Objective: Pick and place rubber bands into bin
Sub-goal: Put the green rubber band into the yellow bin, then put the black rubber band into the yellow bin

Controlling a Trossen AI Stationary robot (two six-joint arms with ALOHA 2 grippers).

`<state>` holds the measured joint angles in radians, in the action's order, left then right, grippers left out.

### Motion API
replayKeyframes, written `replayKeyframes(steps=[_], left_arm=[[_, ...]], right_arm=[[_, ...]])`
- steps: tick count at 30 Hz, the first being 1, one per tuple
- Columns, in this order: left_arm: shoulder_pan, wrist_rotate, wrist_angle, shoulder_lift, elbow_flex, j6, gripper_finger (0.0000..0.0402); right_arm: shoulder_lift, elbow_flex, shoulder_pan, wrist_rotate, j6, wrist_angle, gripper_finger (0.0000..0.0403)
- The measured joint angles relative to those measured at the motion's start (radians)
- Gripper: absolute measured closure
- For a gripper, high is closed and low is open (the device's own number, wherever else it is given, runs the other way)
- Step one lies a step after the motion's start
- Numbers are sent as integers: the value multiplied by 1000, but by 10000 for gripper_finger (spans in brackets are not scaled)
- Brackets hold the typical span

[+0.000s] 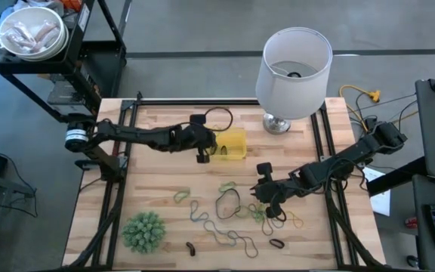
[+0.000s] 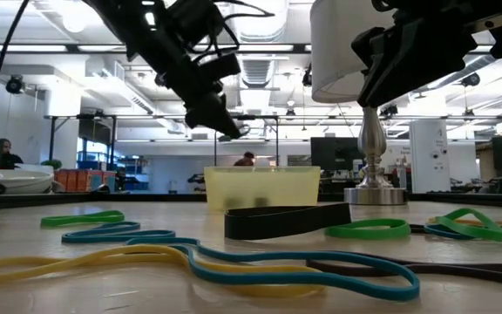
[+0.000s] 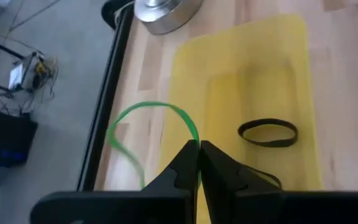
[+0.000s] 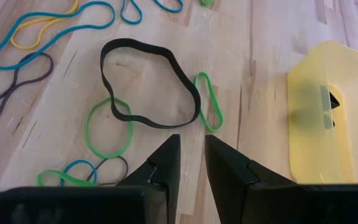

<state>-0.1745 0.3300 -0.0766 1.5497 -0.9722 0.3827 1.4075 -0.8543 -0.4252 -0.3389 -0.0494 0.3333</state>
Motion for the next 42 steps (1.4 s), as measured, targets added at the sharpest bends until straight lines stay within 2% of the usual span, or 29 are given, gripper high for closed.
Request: replayKeyframes(steps=[5, 13, 25, 31, 36, 42], left_arm=[[-14, -91, -1, 0, 11, -9, 402], [-14, -103, 11, 35, 6, 16, 396], [-16, -115, 61, 82, 2, 23, 283], [15, -113, 10, 12, 2, -23, 270], [88, -114, -102, -84, 30, -100, 269], [211, -115, -183, -215, 123, -176, 269]], right_arm=[[0, 0, 0, 0, 0, 0, 335], [0, 0, 0, 0, -1, 0, 335], [0, 5, 0, 0, -2, 0, 335], [0, 9, 0, 0, -1, -15, 335], [19, 57, 1, 5, 94, -237, 335], [123, 58, 21, 136, 232, -409, 335]])
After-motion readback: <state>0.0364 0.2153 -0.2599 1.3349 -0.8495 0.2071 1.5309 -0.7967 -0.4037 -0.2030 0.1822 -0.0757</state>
